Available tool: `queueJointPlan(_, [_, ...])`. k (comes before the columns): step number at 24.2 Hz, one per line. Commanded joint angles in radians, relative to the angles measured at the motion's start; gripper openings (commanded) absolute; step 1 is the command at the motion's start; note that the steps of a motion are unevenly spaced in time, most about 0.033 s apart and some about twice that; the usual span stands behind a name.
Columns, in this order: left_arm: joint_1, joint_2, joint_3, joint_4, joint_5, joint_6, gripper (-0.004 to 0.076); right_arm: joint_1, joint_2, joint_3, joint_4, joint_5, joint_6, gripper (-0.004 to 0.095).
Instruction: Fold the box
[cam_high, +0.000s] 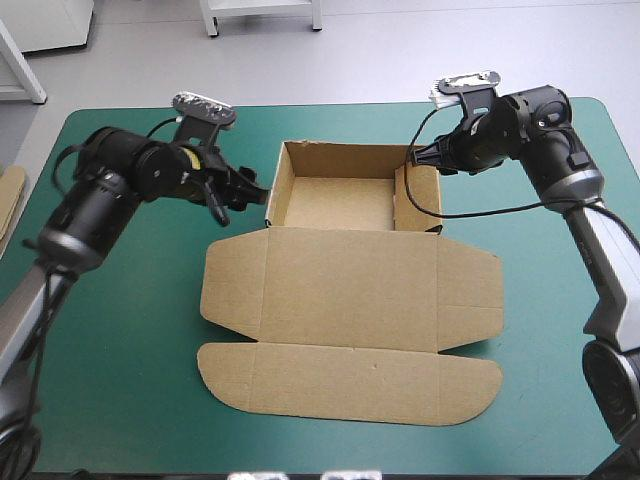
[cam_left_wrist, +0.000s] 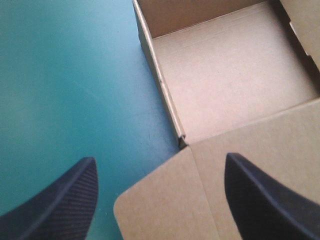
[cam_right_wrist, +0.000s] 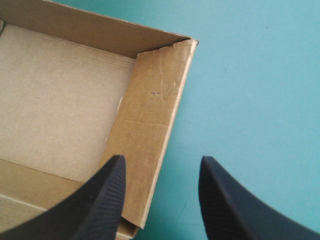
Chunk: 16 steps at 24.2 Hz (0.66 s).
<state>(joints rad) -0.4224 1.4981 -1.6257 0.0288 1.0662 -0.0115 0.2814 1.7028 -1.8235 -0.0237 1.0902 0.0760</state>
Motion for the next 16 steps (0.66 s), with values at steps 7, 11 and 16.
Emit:
queueJointPlan(7, [-0.004,-0.451,0.239,-0.003,-0.009,-0.002,0.0510,-0.002,-0.052,-0.021,-0.009,-0.045,-0.041,0.0439])
queueJointPlan(11, [-0.004,-0.659,0.306,0.030,0.040,-0.002,0.0488,-0.002,-0.027,-0.021,-0.009,-0.057,-0.048,0.0573])
queueJointPlan(16, [-0.004,-0.771,0.322,0.136,0.187,-0.002,0.0480,-0.002,0.079,-0.023,-0.009,-0.106,-0.006,0.0643])
